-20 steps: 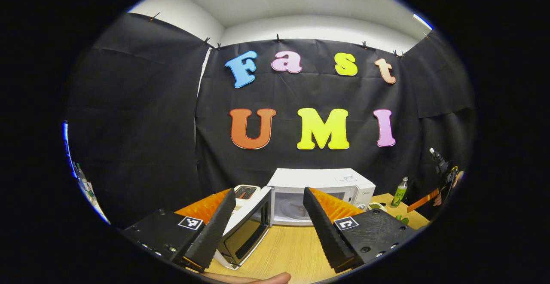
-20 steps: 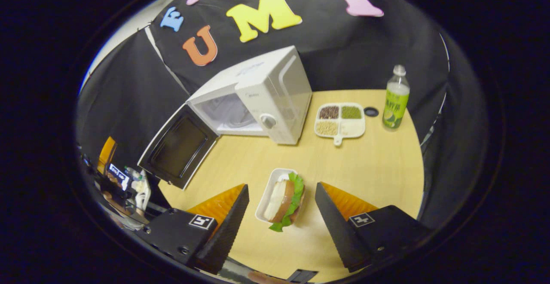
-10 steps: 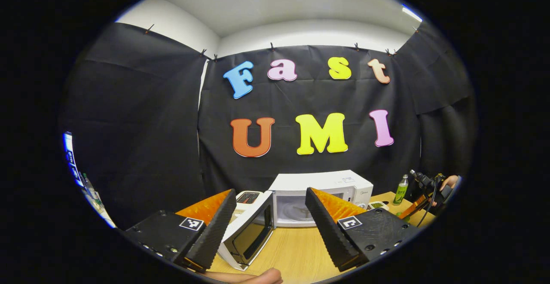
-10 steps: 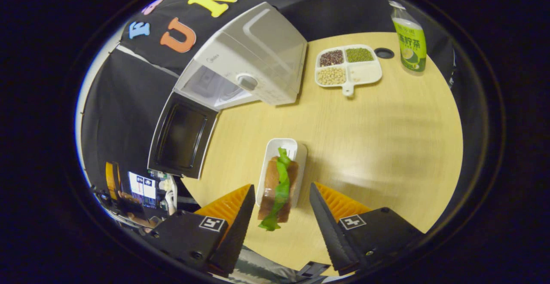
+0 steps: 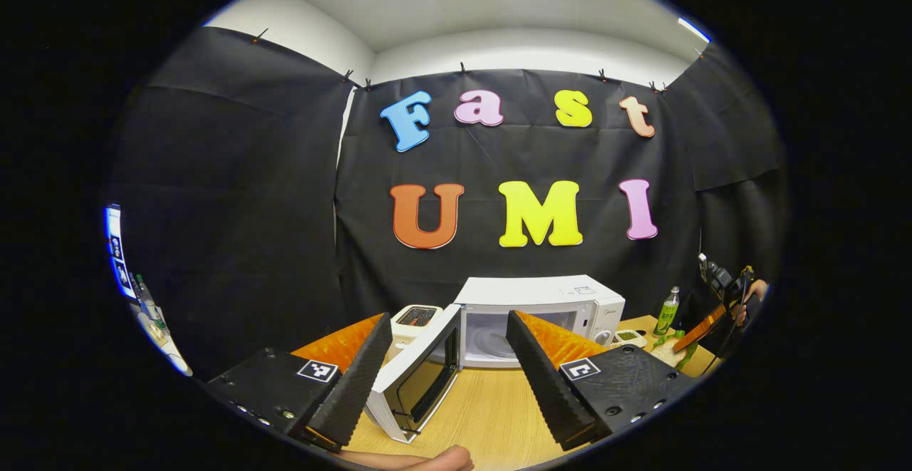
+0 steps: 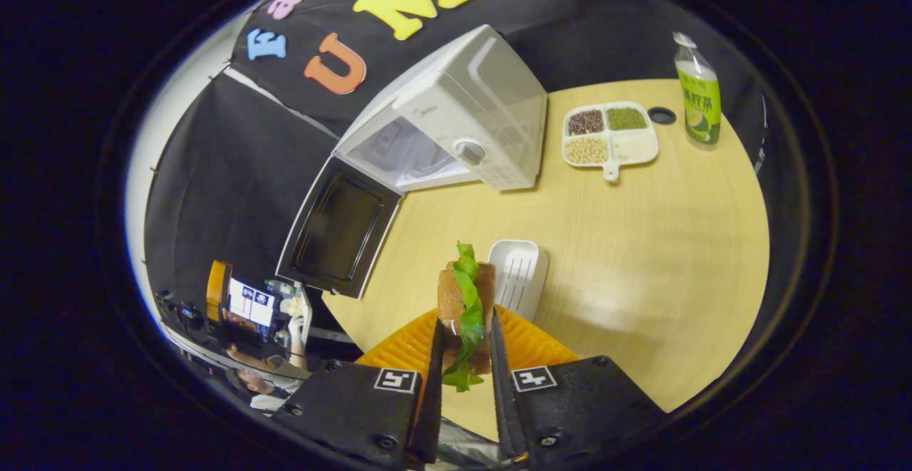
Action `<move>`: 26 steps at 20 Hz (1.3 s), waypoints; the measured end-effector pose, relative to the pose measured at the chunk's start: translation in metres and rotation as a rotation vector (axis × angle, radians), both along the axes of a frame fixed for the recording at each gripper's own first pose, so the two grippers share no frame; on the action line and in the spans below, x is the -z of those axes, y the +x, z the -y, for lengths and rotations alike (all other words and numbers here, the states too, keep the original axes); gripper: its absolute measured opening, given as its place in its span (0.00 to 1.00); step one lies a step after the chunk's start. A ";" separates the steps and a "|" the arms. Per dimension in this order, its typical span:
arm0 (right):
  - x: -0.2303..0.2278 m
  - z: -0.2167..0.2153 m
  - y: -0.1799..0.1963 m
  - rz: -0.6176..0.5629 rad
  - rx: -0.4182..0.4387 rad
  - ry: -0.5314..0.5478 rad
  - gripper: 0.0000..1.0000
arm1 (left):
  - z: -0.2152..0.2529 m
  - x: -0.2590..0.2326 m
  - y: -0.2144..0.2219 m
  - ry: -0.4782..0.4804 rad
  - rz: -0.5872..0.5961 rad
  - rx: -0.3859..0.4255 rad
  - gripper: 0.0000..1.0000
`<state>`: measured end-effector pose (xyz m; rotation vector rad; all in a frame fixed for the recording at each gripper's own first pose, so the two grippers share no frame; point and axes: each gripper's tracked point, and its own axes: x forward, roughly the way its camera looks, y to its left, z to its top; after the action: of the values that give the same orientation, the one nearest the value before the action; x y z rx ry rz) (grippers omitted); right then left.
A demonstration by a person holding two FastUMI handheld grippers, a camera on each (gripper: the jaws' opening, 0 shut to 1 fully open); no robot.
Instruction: Open the microwave oven with the left hand, put the food in, and close the microwave oven.
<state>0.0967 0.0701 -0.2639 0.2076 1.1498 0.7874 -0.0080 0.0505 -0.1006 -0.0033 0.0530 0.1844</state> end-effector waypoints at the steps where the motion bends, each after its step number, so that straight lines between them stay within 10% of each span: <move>1: -0.009 -0.007 -0.004 0.044 -0.016 -0.010 0.35 | -0.002 0.001 0.000 -0.004 0.002 0.005 0.97; 16: -0.023 -0.171 -0.044 0.792 -0.245 -0.321 0.35 | -0.053 0.032 -0.037 -0.059 0.033 0.061 0.95; 26: -0.008 -0.284 -0.012 1.084 -0.183 -0.303 0.35 | -0.082 0.046 -0.053 -0.114 0.090 0.082 0.95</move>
<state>0.0843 0.3540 -0.2563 -0.5398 0.2368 0.7129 -0.0612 0.1323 -0.1469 -0.1226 -0.0258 0.0988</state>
